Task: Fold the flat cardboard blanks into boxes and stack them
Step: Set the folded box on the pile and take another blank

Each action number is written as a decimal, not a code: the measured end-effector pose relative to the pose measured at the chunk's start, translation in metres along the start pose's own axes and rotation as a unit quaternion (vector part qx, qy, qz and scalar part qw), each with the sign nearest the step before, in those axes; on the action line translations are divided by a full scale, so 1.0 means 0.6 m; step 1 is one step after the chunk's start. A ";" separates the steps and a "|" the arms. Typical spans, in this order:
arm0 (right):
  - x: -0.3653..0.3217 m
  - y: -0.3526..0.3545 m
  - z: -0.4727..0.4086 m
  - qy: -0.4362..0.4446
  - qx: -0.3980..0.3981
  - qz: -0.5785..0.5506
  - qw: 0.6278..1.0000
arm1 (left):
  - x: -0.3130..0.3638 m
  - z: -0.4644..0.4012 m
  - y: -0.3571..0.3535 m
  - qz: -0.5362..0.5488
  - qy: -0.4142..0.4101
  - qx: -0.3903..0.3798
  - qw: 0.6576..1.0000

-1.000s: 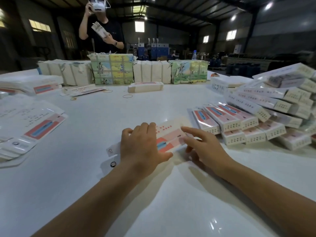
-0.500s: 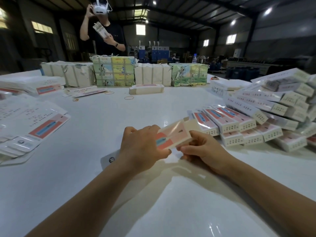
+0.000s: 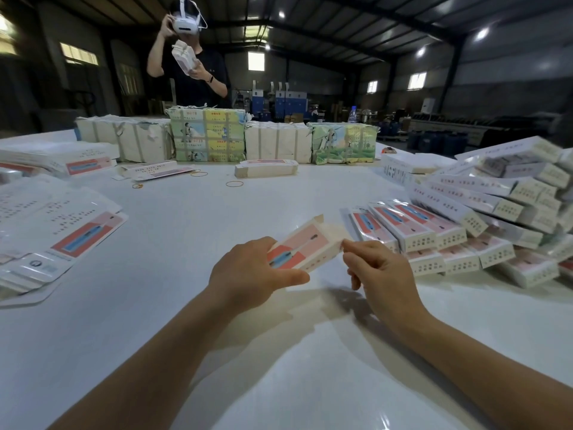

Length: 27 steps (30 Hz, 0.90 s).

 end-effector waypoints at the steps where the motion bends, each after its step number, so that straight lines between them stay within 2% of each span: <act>1: -0.003 -0.005 0.002 0.004 -0.007 0.008 1.000 | 0.000 0.000 -0.002 0.001 -0.003 -0.001 1.000; 5: -0.020 -0.013 0.011 0.042 -0.015 0.040 0.998 | 0.000 0.000 -0.012 -0.006 -0.015 -0.008 1.000; 9: -0.016 -0.016 0.013 0.027 -0.026 0.051 0.998 | 0.005 0.000 -0.020 -0.009 -0.029 -0.023 0.999; 14: 0.008 -0.025 0.007 -0.052 -0.066 -0.052 0.995 | 0.015 0.002 -0.015 -0.039 -0.038 -0.015 0.998; 18: 0.032 -0.035 0.006 -0.115 -0.099 -0.013 0.988 | 0.027 0.006 -0.019 -0.131 -0.056 -0.015 0.990; 27: -0.002 -0.035 0.008 -0.017 -0.088 0.035 0.995 | 0.030 0.007 -0.026 -0.140 -0.048 -0.001 0.989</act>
Point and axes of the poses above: each hand's wrist, its own z-axis away from the middle knuckle, its own y-axis out of the back of the hand, x = y × z, the point moved 10 cm from there along -z, towards the middle knuckle, and after that the axes turned 6 degrees about -y, right-handed, at the moved point
